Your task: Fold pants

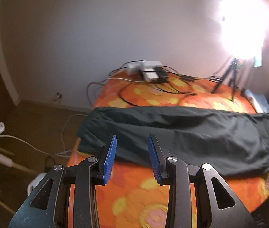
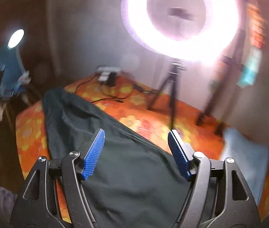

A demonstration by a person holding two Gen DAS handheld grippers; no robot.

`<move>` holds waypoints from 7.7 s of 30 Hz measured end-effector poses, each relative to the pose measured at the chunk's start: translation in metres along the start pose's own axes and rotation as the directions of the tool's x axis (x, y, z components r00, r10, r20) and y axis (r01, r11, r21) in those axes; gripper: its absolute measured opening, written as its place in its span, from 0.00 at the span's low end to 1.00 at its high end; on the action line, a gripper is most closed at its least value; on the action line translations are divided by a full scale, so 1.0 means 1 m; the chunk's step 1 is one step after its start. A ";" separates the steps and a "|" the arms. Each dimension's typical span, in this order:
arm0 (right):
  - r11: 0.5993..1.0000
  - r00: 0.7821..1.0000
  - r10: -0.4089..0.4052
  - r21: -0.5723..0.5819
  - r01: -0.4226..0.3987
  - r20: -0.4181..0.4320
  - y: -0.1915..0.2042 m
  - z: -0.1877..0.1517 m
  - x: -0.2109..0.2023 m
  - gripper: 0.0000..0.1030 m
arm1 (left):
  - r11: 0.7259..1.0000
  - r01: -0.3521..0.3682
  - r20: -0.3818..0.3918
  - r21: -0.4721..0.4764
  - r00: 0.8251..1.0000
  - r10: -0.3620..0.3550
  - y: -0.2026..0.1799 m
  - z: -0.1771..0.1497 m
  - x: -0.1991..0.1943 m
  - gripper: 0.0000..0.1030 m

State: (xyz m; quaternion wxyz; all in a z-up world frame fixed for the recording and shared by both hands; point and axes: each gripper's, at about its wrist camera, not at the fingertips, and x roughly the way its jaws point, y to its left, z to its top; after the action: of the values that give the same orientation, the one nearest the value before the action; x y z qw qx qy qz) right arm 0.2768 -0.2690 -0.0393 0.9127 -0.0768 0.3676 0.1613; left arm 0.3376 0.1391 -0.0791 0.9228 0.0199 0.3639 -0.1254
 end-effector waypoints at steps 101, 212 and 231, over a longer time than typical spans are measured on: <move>0.686 0.874 0.097 -0.605 -0.405 -0.475 0.252 0.001 0.213 0.01 | 0.934 -0.087 -0.127 -0.348 0.991 0.045 0.091 -0.010 0.139 0.06; 0.809 0.751 0.578 0.345 -0.476 -0.319 0.304 0.160 0.393 0.11 | 0.857 -0.002 0.029 -0.516 0.999 0.020 0.082 -0.024 0.127 0.07; 0.862 0.655 0.496 0.232 -0.451 -0.570 0.314 0.171 0.364 0.68 | 0.951 -0.263 0.209 0.162 0.951 0.227 -0.050 -0.021 0.093 0.06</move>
State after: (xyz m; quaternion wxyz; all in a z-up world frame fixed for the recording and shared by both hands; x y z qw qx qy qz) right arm 0.5244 0.1558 -0.1767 0.6714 0.0058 0.6550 0.3466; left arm 0.3768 0.0733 -0.1547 0.9554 0.1401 0.2563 -0.0445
